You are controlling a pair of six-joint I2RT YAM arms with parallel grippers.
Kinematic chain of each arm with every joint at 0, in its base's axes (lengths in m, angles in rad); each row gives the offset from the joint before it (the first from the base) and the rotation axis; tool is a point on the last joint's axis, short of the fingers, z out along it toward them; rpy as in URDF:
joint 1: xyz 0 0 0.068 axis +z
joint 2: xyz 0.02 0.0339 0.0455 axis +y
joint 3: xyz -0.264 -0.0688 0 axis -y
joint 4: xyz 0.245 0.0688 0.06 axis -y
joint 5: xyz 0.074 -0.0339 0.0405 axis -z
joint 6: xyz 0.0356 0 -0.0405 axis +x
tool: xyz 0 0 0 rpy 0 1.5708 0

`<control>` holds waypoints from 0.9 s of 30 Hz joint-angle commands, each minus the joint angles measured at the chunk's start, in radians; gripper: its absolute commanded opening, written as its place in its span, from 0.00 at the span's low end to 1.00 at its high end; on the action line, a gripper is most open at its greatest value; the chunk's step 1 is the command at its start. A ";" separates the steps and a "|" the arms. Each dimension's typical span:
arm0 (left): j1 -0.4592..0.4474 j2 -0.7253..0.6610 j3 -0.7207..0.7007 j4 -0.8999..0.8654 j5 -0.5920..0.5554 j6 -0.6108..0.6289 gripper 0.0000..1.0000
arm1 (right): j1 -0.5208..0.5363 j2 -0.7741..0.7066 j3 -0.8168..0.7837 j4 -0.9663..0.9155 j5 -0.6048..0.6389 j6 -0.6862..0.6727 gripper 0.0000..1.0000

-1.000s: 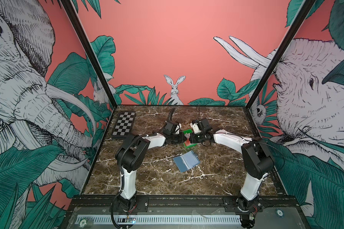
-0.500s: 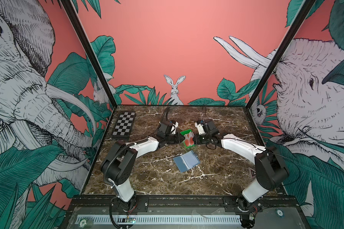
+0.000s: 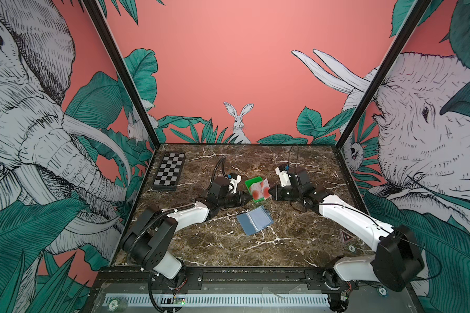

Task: Insert credit cards into a card holder
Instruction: Pick up the credit card from the storage box.

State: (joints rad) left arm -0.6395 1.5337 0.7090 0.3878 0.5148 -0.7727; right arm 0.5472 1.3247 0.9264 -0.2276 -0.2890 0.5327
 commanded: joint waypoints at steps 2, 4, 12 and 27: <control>-0.033 -0.019 -0.046 0.206 0.034 -0.068 0.22 | 0.007 -0.083 -0.040 0.043 -0.038 0.054 0.00; -0.035 -0.001 -0.069 0.293 0.043 -0.108 0.22 | 0.009 -0.112 -0.059 0.051 -0.058 0.073 0.00; -0.040 0.058 -0.104 0.513 0.079 -0.206 0.28 | 0.009 -0.231 -0.130 0.102 -0.128 0.154 0.00; -0.043 0.074 -0.117 0.617 0.162 -0.252 0.32 | 0.009 -0.273 -0.178 0.177 -0.174 0.221 0.00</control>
State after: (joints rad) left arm -0.6777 1.6085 0.6022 0.9539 0.6476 -1.0069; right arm 0.5510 1.0698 0.7528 -0.1154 -0.4400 0.7341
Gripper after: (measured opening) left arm 0.323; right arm 0.048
